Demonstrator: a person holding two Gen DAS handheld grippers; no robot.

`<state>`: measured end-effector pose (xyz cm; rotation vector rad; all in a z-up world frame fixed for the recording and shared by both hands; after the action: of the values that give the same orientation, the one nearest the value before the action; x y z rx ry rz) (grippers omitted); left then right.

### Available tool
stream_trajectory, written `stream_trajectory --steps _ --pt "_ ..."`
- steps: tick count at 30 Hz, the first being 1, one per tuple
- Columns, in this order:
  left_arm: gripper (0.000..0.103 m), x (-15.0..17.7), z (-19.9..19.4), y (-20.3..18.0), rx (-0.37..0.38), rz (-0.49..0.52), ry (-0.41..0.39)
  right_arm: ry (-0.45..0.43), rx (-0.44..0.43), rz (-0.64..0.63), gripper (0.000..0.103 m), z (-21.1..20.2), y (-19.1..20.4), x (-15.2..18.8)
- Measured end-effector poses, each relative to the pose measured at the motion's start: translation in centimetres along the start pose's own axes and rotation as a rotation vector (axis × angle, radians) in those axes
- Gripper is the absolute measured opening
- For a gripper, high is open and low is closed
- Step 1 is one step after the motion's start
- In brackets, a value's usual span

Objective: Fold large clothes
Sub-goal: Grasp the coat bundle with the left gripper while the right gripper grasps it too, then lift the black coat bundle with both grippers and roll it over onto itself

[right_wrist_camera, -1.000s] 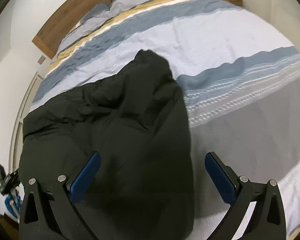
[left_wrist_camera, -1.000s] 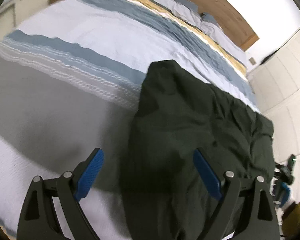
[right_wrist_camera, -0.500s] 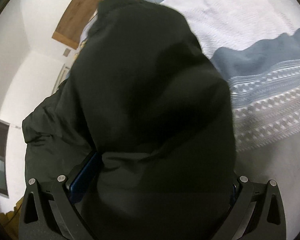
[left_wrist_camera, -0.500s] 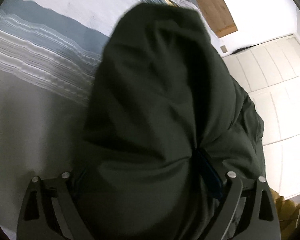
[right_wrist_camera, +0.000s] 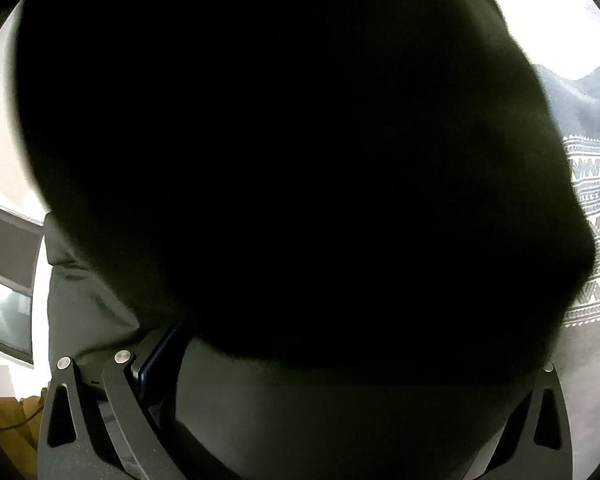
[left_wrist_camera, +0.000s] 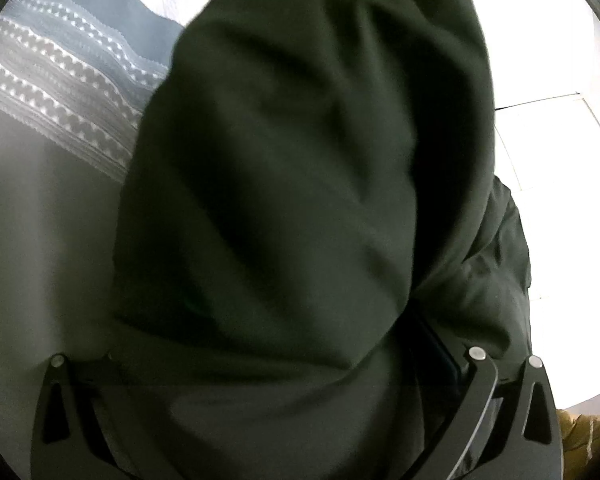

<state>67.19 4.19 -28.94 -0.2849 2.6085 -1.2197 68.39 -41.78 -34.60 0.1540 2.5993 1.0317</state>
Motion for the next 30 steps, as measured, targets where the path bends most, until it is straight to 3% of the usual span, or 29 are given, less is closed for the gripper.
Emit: stream_trajectory --steps 2,4,5,6,8,10,12,16,23,30 --pt "0.103 -0.1 0.2 0.0 -0.020 -0.004 -0.015 -0.004 0.020 -0.001 0.103 0.3 0.3 0.0" --pt "0.094 0.1 0.3 -0.4 -0.038 -0.002 -0.028 0.002 0.020 0.002 0.103 0.7 0.6 0.0" --pt "0.076 0.4 0.3 -0.9 -0.027 -0.005 -0.031 -0.002 0.025 0.008 0.102 0.7 0.7 -0.1" --pt "0.058 0.6 0.2 -1.4 -0.009 -0.007 -0.034 -0.009 0.031 0.006 0.095 0.7 0.8 -0.2" --pt "0.040 1.1 0.0 -2.5 -0.005 0.007 -0.039 -0.020 0.018 0.010 0.072 0.6 1.6 -0.3" --pt "0.032 1.4 -0.1 -3.1 -0.024 0.021 -0.050 -0.025 0.014 0.000 0.045 0.4 2.7 -0.3" --pt "0.025 1.5 -0.3 -3.7 -0.044 0.015 -0.071 -0.022 0.027 -0.017 0.034 0.4 3.9 -0.4" --pt "0.020 2.1 -1.6 -4.5 -0.048 -0.007 -0.117 -0.031 0.075 -0.036 0.025 0.0 5.4 -0.6" --pt "0.017 3.3 -5.2 -6.5 0.003 -0.025 -0.193 -0.077 0.129 -0.046 0.021 -1.8 8.8 -0.6" --pt "0.014 3.1 -8.6 -8.9 0.067 -0.024 -0.242 -0.124 0.119 -0.033 0.018 -4.5 13.0 -0.8"
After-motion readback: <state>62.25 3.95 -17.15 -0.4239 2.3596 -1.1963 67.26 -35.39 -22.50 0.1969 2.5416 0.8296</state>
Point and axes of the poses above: each gripper's, at about its wrist camera, not at the fingertips, and z roughly the way its jaws point, y to its left, x to its underside, the point moved 9 cm from there along z, roughly the way its jaws point, and after that the axes turned 2 degrees about -z, right-handed, at the moved point
